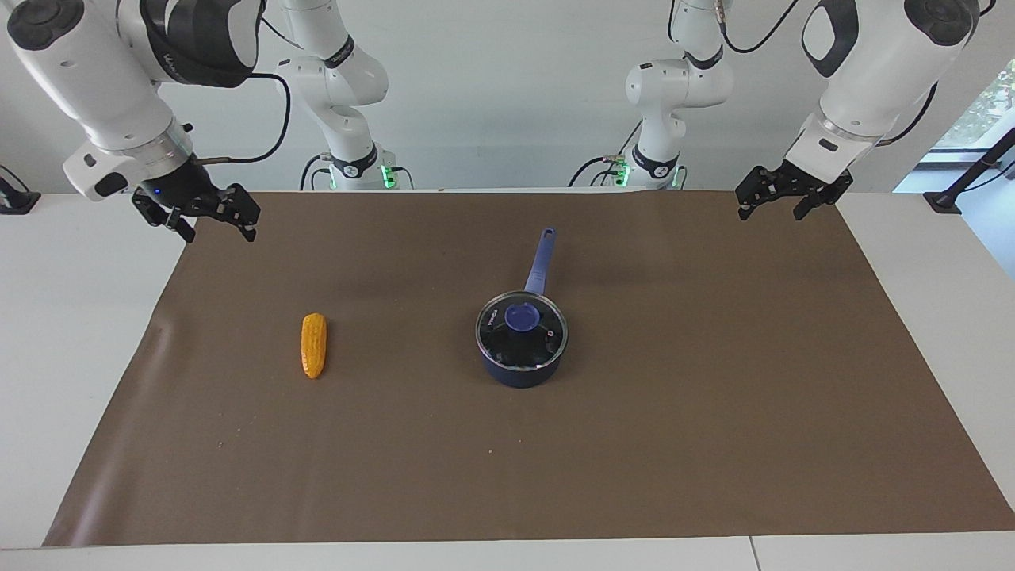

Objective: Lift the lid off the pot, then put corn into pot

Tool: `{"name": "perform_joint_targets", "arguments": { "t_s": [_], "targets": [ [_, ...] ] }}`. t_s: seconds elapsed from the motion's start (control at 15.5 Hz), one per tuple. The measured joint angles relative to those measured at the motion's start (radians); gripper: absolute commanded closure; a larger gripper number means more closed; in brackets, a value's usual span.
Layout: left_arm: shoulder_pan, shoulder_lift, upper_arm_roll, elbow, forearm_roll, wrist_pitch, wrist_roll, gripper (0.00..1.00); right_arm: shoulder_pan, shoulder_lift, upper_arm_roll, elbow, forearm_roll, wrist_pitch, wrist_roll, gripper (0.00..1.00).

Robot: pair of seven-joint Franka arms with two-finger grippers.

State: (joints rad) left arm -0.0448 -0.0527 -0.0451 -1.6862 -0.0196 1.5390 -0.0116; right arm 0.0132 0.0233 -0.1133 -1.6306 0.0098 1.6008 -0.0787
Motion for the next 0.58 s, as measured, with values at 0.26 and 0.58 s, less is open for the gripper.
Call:
{"name": "perform_joint_targets", "arguments": {
  "t_s": [0.26, 0.58],
  "targets": [
    [0.0, 0.0, -0.003, -0.001, 0.0, 0.0, 0.0, 0.0, 0.002, 0.0, 0.0, 0.0, 0.0, 0.0, 0.0, 0.0],
    [-0.001, 0.0, -0.005, -0.001, 0.0, 0.001, 0.0, 0.0, 0.026, 0.0, 0.0, -0.012, 0.005, 0.054, 0.001, 0.0]
  ]
}}
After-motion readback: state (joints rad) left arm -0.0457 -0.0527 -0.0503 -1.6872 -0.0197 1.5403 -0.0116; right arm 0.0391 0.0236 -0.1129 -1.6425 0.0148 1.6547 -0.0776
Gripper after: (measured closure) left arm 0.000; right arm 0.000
